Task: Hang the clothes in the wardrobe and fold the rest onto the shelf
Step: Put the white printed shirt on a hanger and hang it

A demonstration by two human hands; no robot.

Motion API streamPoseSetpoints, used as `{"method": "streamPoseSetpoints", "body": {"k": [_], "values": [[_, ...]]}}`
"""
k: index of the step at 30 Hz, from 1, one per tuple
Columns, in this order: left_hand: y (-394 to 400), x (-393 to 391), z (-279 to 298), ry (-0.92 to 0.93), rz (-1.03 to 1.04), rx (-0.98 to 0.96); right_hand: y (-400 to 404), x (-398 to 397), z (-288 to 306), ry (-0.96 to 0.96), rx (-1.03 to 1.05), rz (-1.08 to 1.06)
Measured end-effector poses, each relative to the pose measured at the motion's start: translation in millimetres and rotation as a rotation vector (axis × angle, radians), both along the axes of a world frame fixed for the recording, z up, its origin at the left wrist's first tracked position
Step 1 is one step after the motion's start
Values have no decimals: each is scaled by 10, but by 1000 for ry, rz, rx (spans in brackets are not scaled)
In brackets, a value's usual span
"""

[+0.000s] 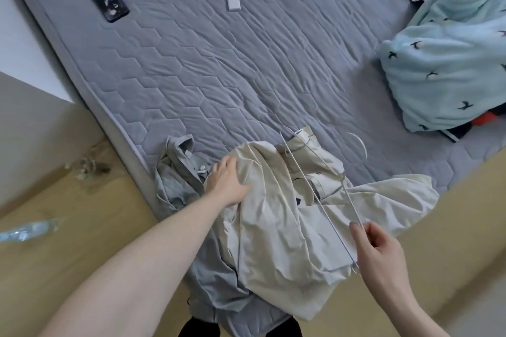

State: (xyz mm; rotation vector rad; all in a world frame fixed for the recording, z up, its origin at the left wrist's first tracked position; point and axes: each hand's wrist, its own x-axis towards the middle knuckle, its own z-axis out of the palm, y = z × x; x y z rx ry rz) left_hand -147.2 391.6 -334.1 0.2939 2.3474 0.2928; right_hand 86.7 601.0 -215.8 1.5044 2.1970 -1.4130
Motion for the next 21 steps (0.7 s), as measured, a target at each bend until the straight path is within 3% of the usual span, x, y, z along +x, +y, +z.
{"method": "streamPoseSetpoints", "body": {"k": [4,7,13,16,21], "values": [[703,-239,-163,25,-89,55,145,-13,-165,57,38,-26],[1308,-196,-192,-57,-166,95,218,57,-231,102,47,-96],[1606,33,-38,-100,-205,-45,442,285,-100,136,87,-177],[1387,214,348,-61,-72,89,524,442,108,131,78,-235],[1222,458,1621,-41,-20,365,528,598,717,146,9,-244]]}}
